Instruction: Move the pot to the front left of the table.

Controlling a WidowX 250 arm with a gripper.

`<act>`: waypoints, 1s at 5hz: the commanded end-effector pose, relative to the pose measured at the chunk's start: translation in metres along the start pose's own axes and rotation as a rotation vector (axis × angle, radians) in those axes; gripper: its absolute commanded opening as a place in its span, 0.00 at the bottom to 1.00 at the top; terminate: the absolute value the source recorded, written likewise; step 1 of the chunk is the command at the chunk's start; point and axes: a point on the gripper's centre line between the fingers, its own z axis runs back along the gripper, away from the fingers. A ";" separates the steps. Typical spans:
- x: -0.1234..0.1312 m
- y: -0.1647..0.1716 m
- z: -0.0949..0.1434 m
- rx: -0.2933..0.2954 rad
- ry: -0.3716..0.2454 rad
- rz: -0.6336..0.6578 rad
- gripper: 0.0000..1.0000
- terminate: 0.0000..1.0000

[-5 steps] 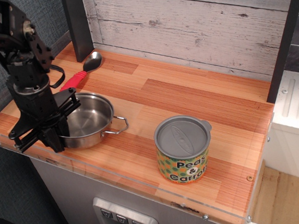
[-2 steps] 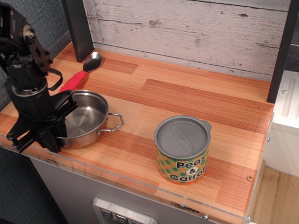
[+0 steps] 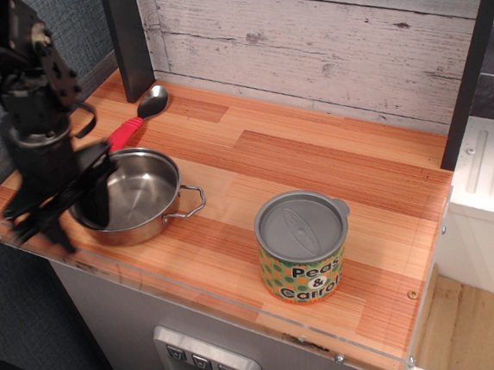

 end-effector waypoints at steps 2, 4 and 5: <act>-0.008 -0.013 0.061 -0.034 -0.091 -0.009 1.00 0.00; -0.014 -0.048 0.085 -0.060 -0.102 -0.192 1.00 0.00; -0.008 -0.063 0.093 -0.101 -0.117 -0.297 1.00 0.00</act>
